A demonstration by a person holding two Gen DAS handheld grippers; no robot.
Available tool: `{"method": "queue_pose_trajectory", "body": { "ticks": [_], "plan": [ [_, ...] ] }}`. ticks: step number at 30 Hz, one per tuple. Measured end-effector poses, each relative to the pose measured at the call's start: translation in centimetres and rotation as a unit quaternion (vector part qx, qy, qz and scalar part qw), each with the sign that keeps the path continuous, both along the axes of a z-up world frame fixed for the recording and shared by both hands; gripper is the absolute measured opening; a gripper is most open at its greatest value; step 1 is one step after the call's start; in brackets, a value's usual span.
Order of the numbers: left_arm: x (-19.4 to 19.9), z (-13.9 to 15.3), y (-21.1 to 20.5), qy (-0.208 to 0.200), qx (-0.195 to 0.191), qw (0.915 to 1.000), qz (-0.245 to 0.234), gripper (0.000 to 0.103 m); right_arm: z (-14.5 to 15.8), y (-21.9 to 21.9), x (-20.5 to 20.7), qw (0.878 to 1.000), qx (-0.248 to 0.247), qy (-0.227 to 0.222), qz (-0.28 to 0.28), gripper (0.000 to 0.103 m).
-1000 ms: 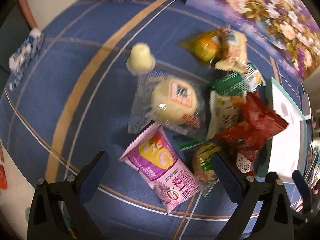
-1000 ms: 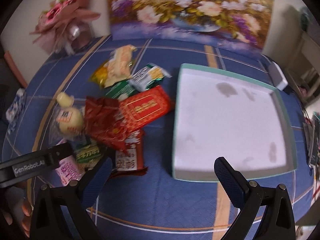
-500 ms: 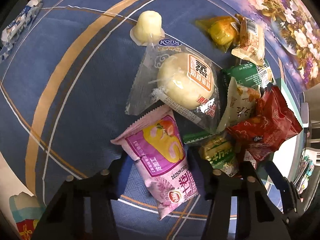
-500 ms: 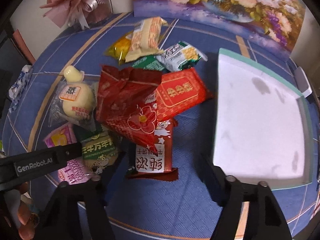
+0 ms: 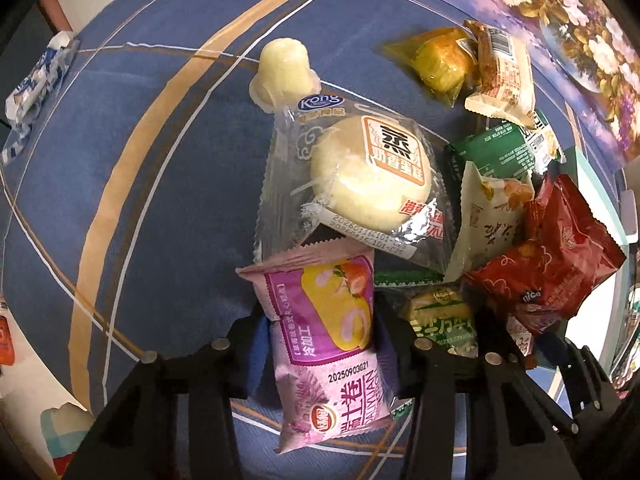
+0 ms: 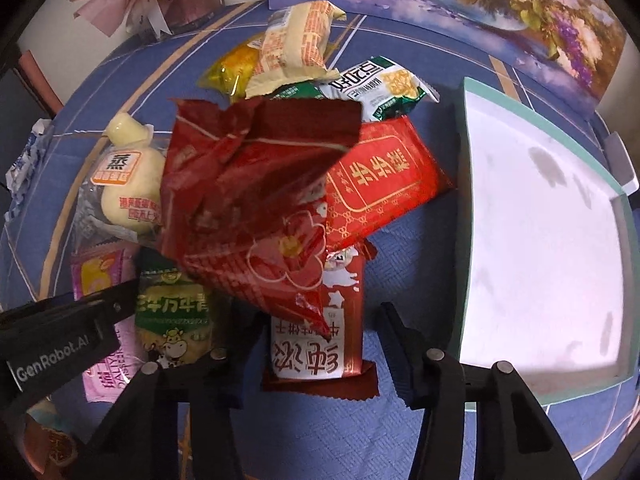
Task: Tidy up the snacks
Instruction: 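Grasp the pink bread bag with the left tool while the right tool grasps the red-white biscuit pack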
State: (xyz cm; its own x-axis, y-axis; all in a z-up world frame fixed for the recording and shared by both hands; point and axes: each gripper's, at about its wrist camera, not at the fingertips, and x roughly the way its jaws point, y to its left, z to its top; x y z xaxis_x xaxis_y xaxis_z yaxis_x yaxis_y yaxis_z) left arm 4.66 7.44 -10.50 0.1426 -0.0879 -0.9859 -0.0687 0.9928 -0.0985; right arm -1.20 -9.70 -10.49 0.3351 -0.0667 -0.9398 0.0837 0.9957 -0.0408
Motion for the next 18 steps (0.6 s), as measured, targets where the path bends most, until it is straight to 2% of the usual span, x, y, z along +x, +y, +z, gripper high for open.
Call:
{"method": "queue_pose_trajectory", "body": {
  "ticks": [2, 3, 8, 14, 18],
  "plan": [
    [-0.3, 0.1, -1.1, 0.0, 0.007, 1.0, -0.003, 0.049, 0.1, 0.1, 0.0, 1.0, 0.004, -0.002, 0.002, 0.049],
    [-0.2, 0.2, -1.1, -0.001, 0.01, 0.9999, -0.004, 0.047, 0.2, 0.2, 0.0, 1.0, 0.005, -0.004, 0.002, 0.042],
    [-0.8, 0.9, -1.1, -0.003, 0.002, 1.0, 0.007, 0.041, 0.2, 0.2, 0.3, 1.0, 0.016, -0.001, -0.002, 0.042],
    [-1.2, 1.5, -0.7, -0.011, 0.0, 0.9999, 0.011, 0.04, 0.6, -1.3, 0.2, 0.999, 0.024, 0.004, -0.027, 0.042],
    [-1.5, 2.3, -0.5, -0.024, 0.002, 0.9995, 0.019, 0.039, 1.5, -1.8, 0.1, 0.999, 0.035, -0.008, -0.037, 0.042]
  ]
}}
